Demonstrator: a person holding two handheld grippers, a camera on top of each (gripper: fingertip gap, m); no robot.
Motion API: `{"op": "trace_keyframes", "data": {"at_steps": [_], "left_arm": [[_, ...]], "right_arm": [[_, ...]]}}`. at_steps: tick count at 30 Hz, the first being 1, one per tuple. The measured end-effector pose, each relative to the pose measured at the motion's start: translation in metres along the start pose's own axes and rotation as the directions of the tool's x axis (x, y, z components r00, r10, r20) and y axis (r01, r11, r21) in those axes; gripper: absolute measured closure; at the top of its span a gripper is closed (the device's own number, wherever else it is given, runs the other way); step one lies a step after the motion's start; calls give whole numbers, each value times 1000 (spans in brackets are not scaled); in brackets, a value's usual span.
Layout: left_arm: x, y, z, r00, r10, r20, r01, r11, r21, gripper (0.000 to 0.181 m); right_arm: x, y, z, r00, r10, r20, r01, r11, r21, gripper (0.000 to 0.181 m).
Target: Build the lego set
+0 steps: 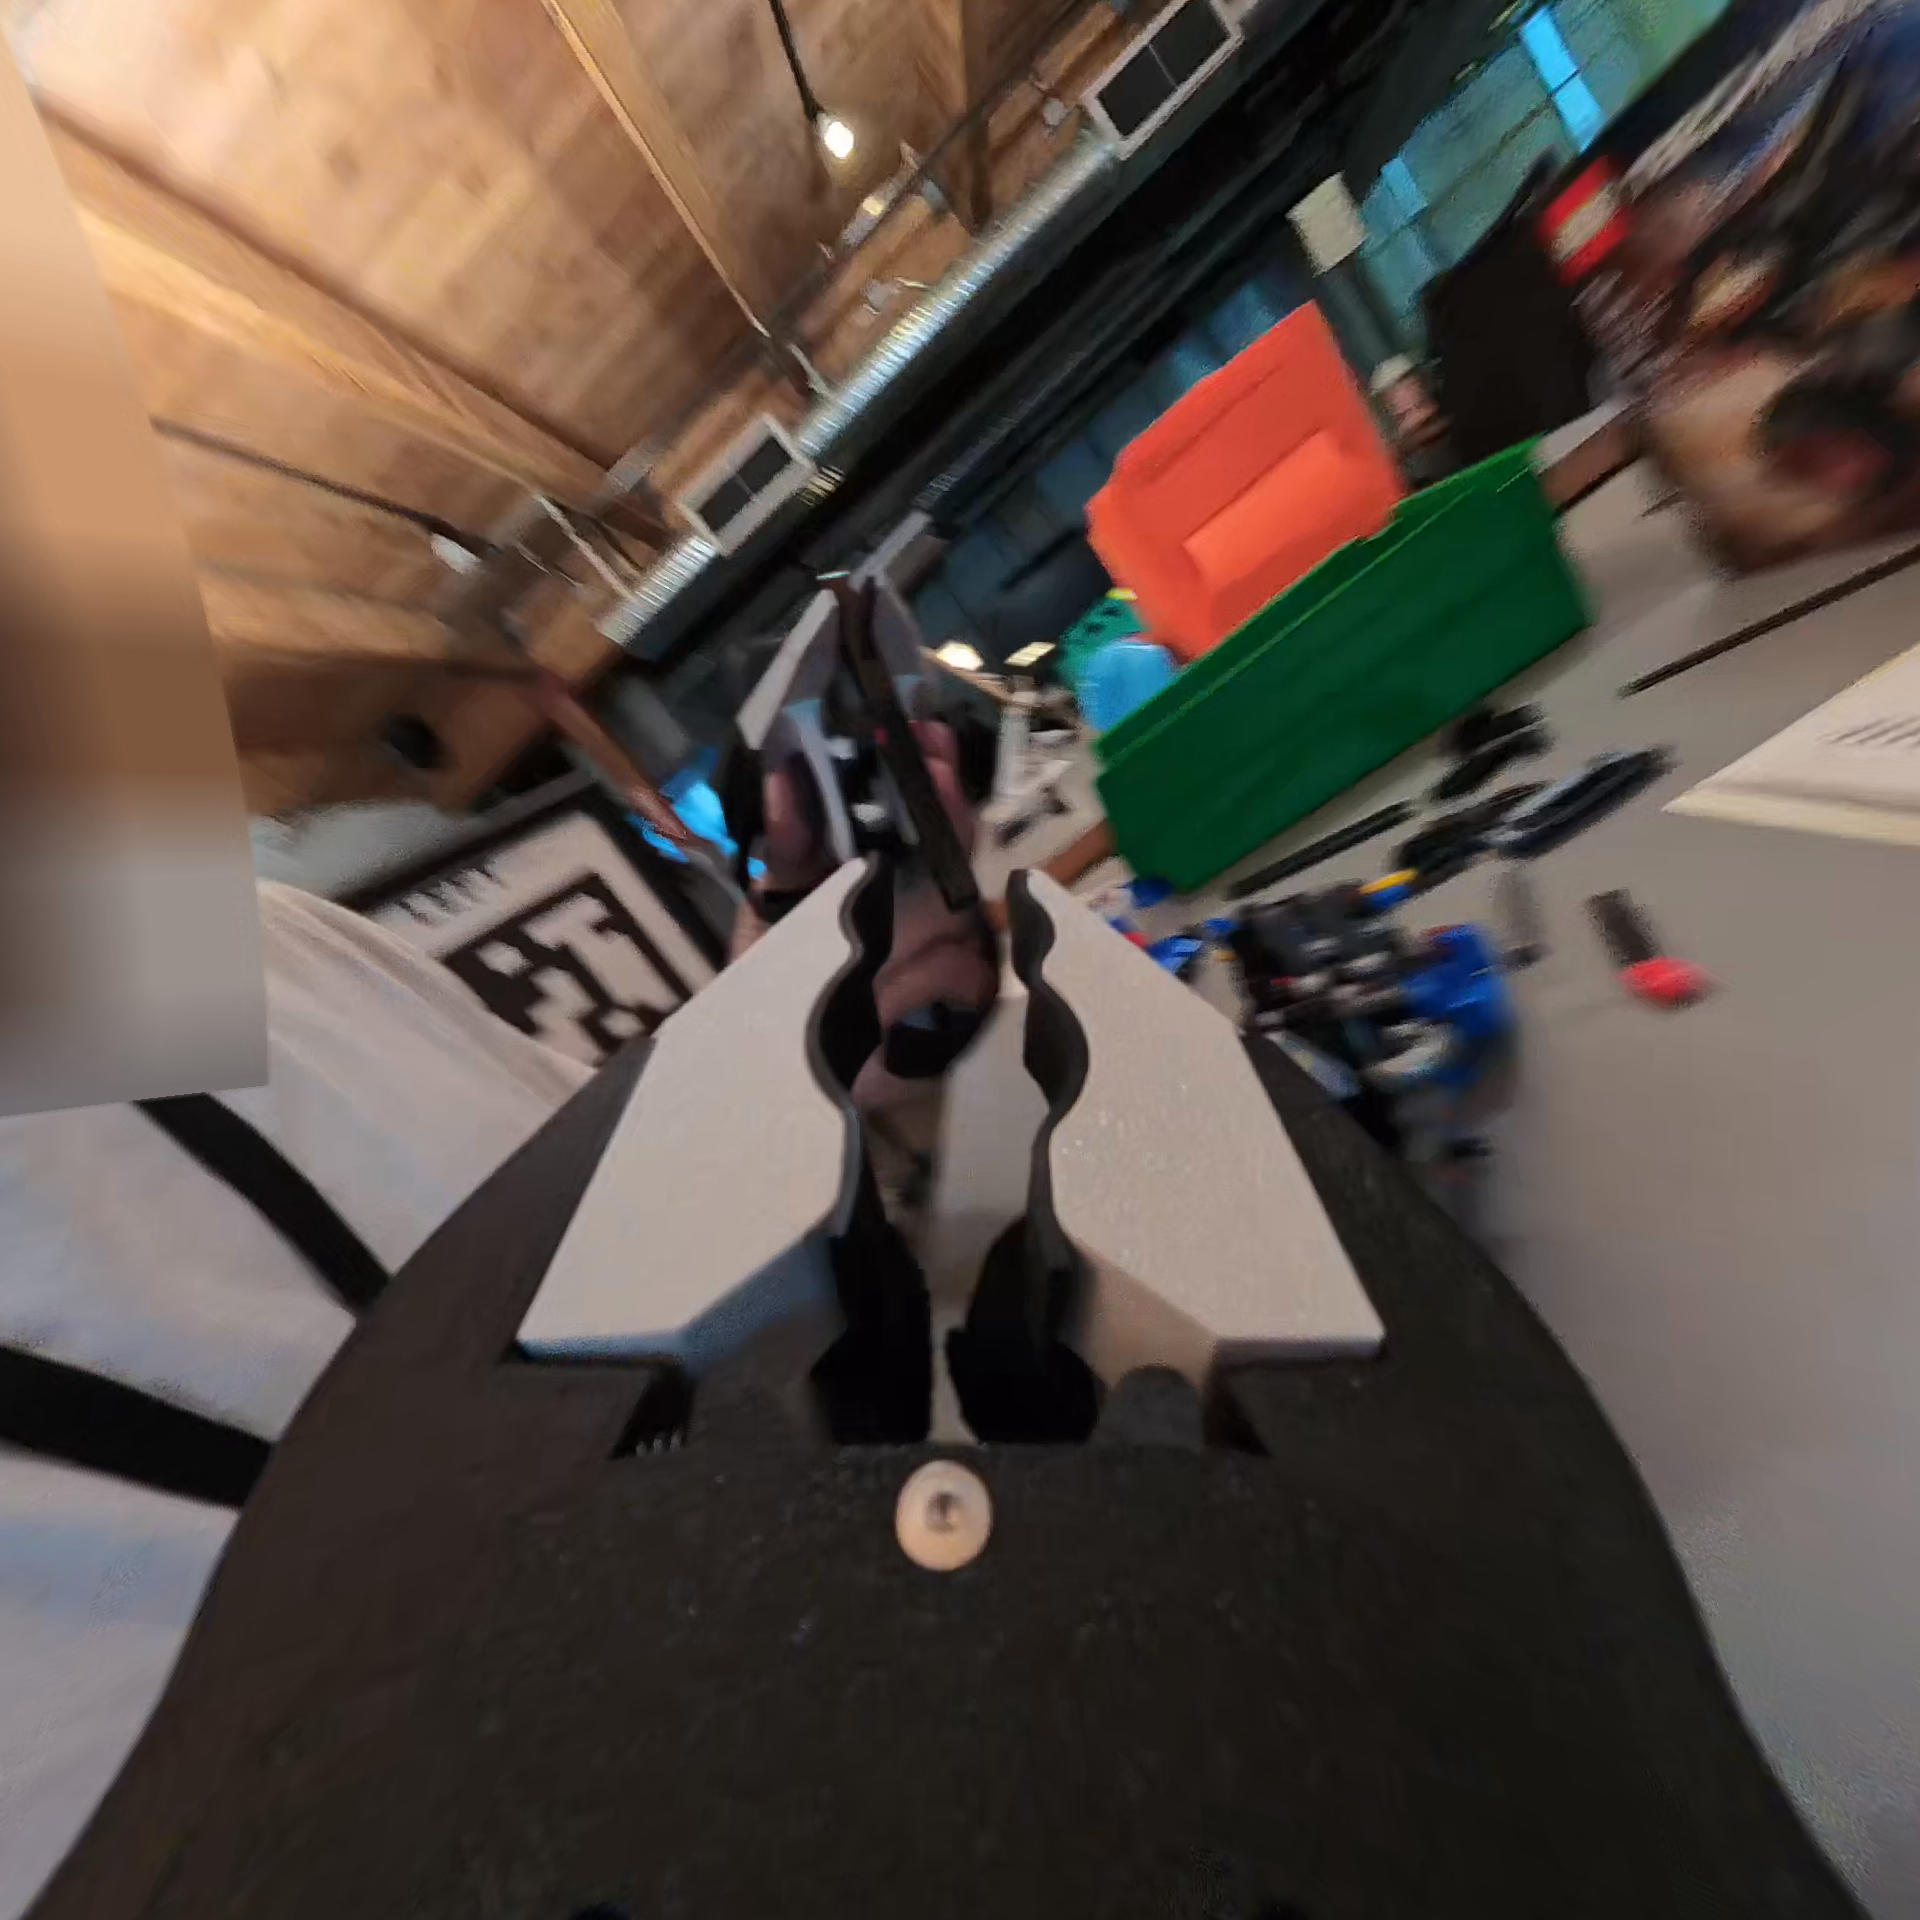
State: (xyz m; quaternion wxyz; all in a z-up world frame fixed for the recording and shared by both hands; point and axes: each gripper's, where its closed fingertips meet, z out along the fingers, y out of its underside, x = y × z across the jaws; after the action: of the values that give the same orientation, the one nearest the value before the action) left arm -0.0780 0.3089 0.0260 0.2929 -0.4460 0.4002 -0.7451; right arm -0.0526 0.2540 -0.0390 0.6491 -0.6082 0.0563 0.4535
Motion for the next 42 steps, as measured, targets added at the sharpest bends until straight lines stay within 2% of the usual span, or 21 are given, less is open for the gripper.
{"op": "trace_keyframes", "data": {"at_steps": [2, 4, 7, 8, 10, 13, 18, 23, 29, 32, 34, 35, 37, 40, 42], "left_arm": [[0, -9, -10, 987, 156, 36, -154, 987, -39, 176], [-7, -19, -20, 951, 297, 86, -290, 953, -86, 176], [-20, -32, -34, 891, 433, 141, -412, 898, -155, 176], [-24, -35, -37, 878, 454, 154, -430, 888, -166, 176], [-29, -37, -40, 871, 466, 155, -439, 880, -179, 176], [-32, -35, -41, 874, 459, 161, -432, 884, -178, 175], [-31, -17, -30, 906, 400, 136, -377, 911, -169, 176], [-29, -5, -25, 917, 381, 119, -356, 916, -186, 176], [-25, 4, -20, 911, 401, 91, -375, 901, -220, 176], [-25, 8, -16, 897, 435, 81, -405, 881, -245, 176], [-26, 13, -13, 872, 483, 74, -447, 850, -278, 176], [-27, 17, -10, 853, 517, 71, -476, 826, -301, 176], [-29, 23, -3, 804, 592, 55, -540, 766, -348, 176], [-33, 31, 8, 737, 676, 29, -608, 681, -408, 176], [-34, 35, 15, 714, 700, 16, -628, 650, -429, 176]], "right_arm": [[13, -13, -26, 961, -235, -149, 226, 971, -77, 157], [34, -12, -59, 847, -454, -277, 394, 885, -248, 156], [66, 10, -111, 673, -670, -313, 453, 708, -542, 147], [71, 25, -126, 659, -692, -294, 410, 659, -630, 148], [74, 45, -146, 658, -692, -296, 327, 618, -715, 153], [67, 69, -151, 706, -664, -247, 284, 584, -761, 155], [77, 85, -148, 671, -718, -182, 298, 486, -822, 162], [77, 90, -142, 699, -699, -149, 298, 475, -828, 167], [79, 90, -139, 655, -745, -124, 332, 432, -838, 176], [79, 91, -139, 687, -712, -142, 307, 462, -832, 177], [80, 89, -140, 679, -718, -154, 305, 466, -830, 177], [79, 88, -139, 681, -714, -163, 305, 479, -823, 177], [70, 76, -126, 718, -667, -200, 324, 574, -752, 178], [52, 44, -103, 750, -607, -263, 362, 710, -604, 177], [38, 21, -82, 780, -559, -282, 387, 785, -484, 177]]}}
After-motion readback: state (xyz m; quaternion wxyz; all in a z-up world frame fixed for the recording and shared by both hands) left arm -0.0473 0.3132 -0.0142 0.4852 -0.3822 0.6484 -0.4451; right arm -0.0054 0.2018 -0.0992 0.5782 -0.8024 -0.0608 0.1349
